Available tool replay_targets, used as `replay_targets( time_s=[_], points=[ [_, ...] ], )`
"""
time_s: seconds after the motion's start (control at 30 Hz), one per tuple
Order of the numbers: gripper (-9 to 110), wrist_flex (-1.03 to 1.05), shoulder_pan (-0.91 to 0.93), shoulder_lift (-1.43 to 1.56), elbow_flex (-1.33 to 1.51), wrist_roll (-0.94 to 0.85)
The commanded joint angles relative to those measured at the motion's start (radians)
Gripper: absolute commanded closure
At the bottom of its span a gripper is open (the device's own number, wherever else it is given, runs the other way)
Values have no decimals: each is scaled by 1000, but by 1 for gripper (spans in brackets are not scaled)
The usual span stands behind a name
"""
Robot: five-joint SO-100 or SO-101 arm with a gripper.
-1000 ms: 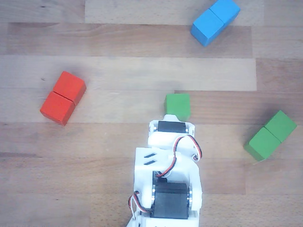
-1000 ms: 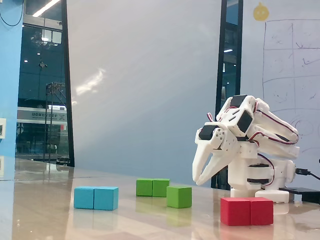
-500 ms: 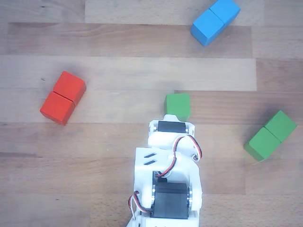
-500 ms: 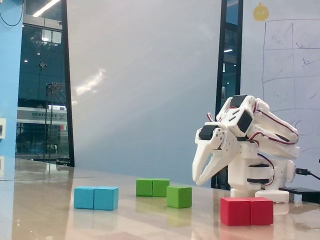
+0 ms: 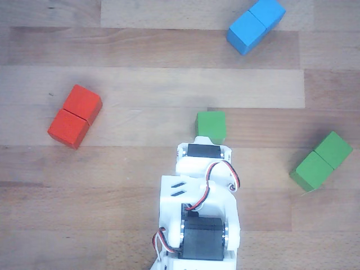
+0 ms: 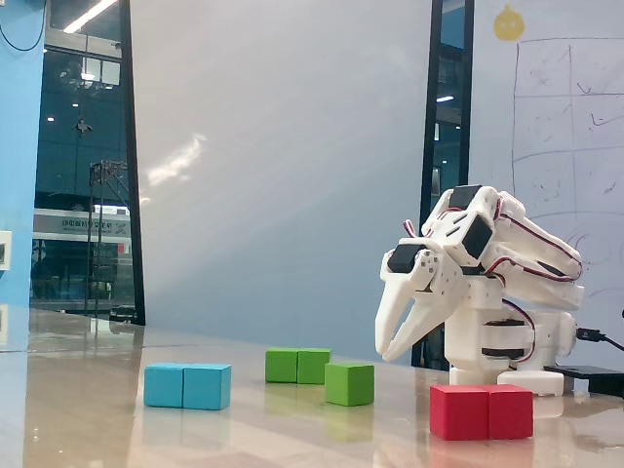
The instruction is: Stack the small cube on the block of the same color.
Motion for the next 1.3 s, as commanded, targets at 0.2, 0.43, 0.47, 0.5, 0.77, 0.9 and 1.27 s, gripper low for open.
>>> replay_targets(
  time_s=[0.2,0.43,0.47,0.5,0.77,0.9,1.27],
  points=[
    [101,-8,11,-110,-196,-5],
    [101,6,11,-525,-581,-5],
    [101,9,11,-588,-638,-3],
    [101,11,11,-653,-689,-3],
    [101,11,5,-1100,-962,-3],
    [101,11,8,-1236,-982,-3],
    [101,44,9,-1397,-982,-5]
  ],
)
